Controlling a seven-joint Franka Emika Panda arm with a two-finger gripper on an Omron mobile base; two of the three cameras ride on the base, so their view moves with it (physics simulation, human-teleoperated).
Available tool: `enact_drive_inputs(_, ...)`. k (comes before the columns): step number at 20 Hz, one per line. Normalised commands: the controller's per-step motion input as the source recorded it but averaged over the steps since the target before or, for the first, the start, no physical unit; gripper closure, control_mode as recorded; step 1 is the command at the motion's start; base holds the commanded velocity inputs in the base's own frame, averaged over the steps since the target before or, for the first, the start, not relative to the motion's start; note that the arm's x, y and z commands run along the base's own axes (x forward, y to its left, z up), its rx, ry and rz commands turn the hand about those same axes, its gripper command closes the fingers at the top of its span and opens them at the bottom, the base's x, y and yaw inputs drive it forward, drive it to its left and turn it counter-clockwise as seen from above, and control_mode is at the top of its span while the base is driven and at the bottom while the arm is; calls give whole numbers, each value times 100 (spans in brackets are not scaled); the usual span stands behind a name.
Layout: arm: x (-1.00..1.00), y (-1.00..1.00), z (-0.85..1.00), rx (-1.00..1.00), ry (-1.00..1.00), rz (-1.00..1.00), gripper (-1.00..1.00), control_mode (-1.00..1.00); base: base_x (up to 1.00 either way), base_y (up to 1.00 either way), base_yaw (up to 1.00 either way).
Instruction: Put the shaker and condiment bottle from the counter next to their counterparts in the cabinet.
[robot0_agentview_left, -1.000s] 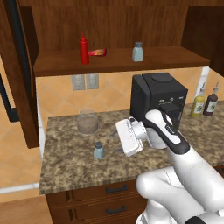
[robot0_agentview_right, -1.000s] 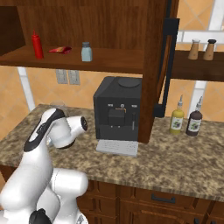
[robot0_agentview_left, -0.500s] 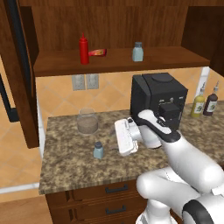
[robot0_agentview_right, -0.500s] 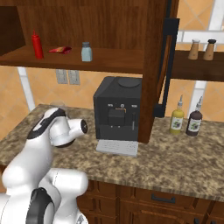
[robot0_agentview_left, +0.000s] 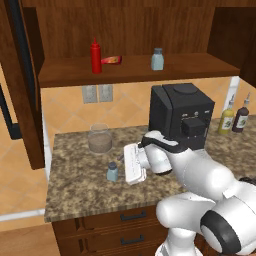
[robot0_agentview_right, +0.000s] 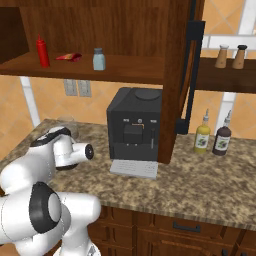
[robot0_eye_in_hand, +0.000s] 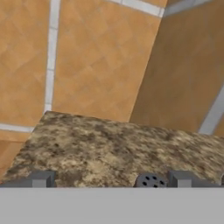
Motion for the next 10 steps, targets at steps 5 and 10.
enact_drive_inputs(5, 19, 0, -1, 0, -4, -9, -100, -100, 0, 0, 0)
enact_drive_inputs(10, 35, 1, -3, 0, -3, -10, -100, -100, 0, 0, 0)
